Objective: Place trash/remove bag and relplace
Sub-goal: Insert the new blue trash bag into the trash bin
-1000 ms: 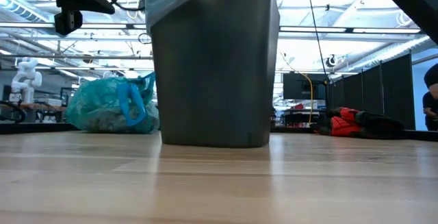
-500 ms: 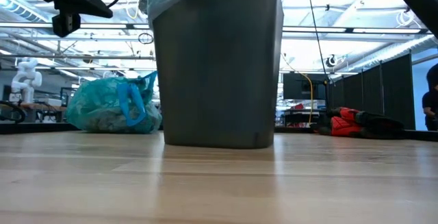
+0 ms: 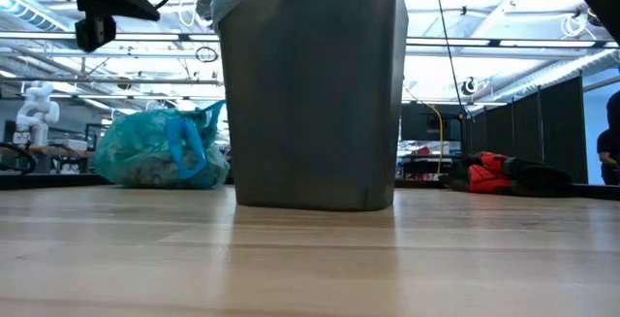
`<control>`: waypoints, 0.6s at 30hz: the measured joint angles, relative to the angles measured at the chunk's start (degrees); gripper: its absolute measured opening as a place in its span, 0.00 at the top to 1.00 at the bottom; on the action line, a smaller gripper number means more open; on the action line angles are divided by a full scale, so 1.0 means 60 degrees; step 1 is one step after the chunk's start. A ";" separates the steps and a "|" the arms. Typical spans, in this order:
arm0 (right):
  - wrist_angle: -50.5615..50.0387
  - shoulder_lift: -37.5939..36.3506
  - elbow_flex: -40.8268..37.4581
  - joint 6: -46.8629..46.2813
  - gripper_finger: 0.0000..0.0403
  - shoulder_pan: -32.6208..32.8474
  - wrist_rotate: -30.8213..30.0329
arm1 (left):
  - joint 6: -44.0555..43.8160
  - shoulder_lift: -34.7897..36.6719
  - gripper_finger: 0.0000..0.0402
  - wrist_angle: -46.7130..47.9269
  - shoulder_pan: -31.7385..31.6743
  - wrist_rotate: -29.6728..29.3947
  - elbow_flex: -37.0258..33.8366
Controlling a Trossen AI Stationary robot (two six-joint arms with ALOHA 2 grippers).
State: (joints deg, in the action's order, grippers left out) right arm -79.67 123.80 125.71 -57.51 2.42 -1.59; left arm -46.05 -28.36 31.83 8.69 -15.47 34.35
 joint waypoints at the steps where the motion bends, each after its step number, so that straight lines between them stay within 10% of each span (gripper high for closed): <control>1: 0.0025 -0.0027 0.0000 -0.0016 1.00 0.0004 -0.0044 | 0.0049 0.0000 1.00 -0.0119 0.0000 0.0175 0.0000; 18: 0.1023 -0.0765 0.0004 -0.0003 1.00 0.0596 -0.1743 | 0.1547 -0.2091 1.00 -0.3758 0.0000 0.1141 -0.0351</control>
State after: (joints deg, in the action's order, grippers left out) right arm -73.54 119.20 125.73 -57.53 5.99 -12.05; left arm -36.77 -40.90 9.28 8.69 -8.62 32.25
